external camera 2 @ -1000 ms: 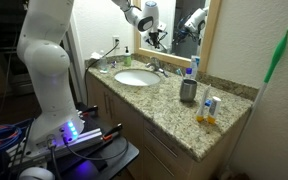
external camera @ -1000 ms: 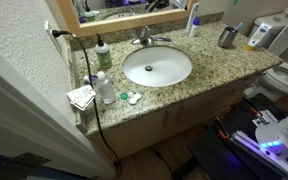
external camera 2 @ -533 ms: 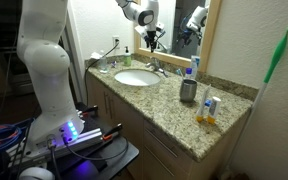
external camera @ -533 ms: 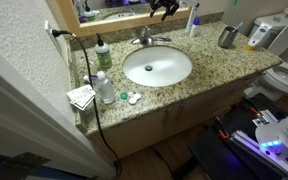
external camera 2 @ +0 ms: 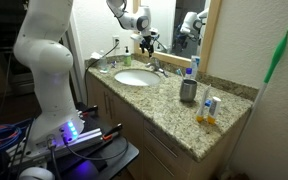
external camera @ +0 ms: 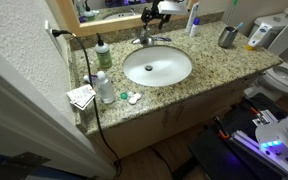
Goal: Open the tap
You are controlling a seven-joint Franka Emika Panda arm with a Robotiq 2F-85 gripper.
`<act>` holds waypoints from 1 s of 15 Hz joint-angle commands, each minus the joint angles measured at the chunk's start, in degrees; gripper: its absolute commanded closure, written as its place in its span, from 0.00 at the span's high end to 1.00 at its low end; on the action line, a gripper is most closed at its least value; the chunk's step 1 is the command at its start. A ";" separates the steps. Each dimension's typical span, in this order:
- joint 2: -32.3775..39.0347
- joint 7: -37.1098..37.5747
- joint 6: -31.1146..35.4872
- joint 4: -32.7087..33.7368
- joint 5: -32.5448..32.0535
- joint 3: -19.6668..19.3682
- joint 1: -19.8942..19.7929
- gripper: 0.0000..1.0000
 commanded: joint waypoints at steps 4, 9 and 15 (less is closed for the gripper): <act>7.37 6.74 -5.08 10.17 -7.59 -4.95 4.91 0.89; 9.68 7.98 -6.52 13.20 -8.53 -6.09 5.40 0.46; 8.55 7.31 -7.44 13.24 -7.43 -5.55 5.09 0.04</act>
